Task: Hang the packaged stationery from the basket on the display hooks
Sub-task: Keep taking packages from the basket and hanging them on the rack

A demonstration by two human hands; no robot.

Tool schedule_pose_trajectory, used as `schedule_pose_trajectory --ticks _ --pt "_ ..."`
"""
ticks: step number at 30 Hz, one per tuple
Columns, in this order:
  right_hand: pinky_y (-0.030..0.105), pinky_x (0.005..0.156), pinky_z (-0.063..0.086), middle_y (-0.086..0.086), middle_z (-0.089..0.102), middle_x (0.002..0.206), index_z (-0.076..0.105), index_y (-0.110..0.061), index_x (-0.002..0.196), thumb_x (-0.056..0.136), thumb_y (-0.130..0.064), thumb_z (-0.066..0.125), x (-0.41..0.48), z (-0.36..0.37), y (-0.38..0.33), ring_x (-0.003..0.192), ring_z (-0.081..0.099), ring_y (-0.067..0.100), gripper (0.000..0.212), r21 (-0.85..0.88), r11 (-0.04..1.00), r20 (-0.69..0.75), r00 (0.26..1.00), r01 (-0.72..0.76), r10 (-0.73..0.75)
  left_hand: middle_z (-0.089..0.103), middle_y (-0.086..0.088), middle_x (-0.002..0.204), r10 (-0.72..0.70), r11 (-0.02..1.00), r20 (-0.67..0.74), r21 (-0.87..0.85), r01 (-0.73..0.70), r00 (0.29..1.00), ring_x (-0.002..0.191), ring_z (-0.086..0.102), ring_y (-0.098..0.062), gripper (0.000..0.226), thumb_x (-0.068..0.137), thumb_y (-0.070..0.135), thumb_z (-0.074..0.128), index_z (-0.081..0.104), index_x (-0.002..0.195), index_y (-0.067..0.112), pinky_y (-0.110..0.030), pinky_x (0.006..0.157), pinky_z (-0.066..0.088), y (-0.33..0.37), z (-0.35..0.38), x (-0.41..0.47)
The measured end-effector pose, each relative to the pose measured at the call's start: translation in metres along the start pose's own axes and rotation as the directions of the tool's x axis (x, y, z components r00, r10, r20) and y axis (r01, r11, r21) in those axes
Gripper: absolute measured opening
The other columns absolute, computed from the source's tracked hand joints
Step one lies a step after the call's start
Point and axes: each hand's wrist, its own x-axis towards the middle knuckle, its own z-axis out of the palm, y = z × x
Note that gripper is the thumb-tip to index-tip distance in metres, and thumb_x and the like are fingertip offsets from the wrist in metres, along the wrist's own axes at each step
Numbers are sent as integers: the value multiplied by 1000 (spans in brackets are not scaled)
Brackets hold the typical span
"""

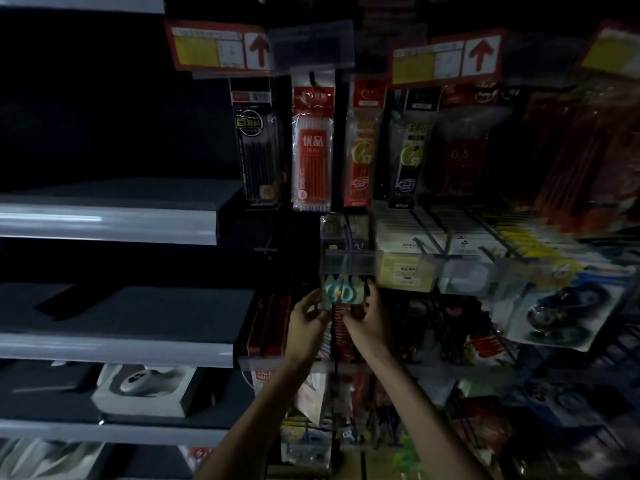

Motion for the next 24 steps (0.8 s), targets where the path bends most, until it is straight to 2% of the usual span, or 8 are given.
schedule_pose_trajectory --ticks 6,10,12,15,17,20,22,24 --pt "36 105 50 1 59 137 36 -24 155 87 -10 76 0 -3 -7 126 58 18 80 -1 1000 -9 1000 9 -9 66 -4 135 -26 999 2 34 26 1000 117 65 -5 48 101 -2 61 54 147 10 -19 87 58 -6 -2 3" --pt "37 109 47 6 54 146 35 -21 157 89 -10 75 0 -5 -9 135 53 21 80 -19 1000 -13 1000 -16 16 67 -3 135 -21 999 14 48 20 1000 114 68 -4 46 102 1 62 55 146 11 -19 87 59 -5 -3 2" --pt "37 110 44 8 50 150 33 -22 158 90 -13 75 -3 -8 -11 139 49 23 81 -46 998 -26 999 -32 31 67 -5 137 -9 998 23 55 8 1000 114 69 -7 46 102 8 65 55 147 14 -23 88 59 -5 -5 -1" --pt "39 112 43 7 47 153 33 -23 158 93 -17 74 -21 -13 -15 141 46 23 77 -94 995 -49 999 -25 21 63 -1 143 15 995 59 97 -21 998 122 67 -13 45 103 21 68 55 145 26 -35 100 59 -6 -15 -13" --pt "33 110 42 5 48 152 36 -21 157 94 -12 71 -40 -17 -18 141 46 22 72 -113 994 -41 999 6 -10 63 3 143 44 987 87 149 -57 995 126 66 -13 42 102 31 69 57 142 34 -43 103 58 -8 -24 -27" --pt "20 104 37 1 51 149 43 -19 153 96 -8 68 -68 -24 -22 139 48 17 63 -147 987 -20 997 68 -72 62 8 141 95 969 91 221 -113 991 124 64 -8 37 103 31 67 55 131 51 -41 101 59 -8 -37 -51" --pt "14 101 38 -4 53 148 47 -23 150 97 -14 68 -84 -29 -25 136 49 10 58 -184 977 4 994 112 -113 61 10 137 128 950 67 279 -142 990 121 64 -5 34 102 36 65 56 132 48 -39 101 58 -6 -47 -68" --pt "17 103 42 -10 53 148 48 -29 149 98 -25 67 -101 -35 -26 135 48 5 55 -224 964 46 990 143 -137 61 11 135 168 916 57 360 -177 984 118 64 -2 39 99 45 61 58 138 39 -37 99 59 -4 -59 -88"
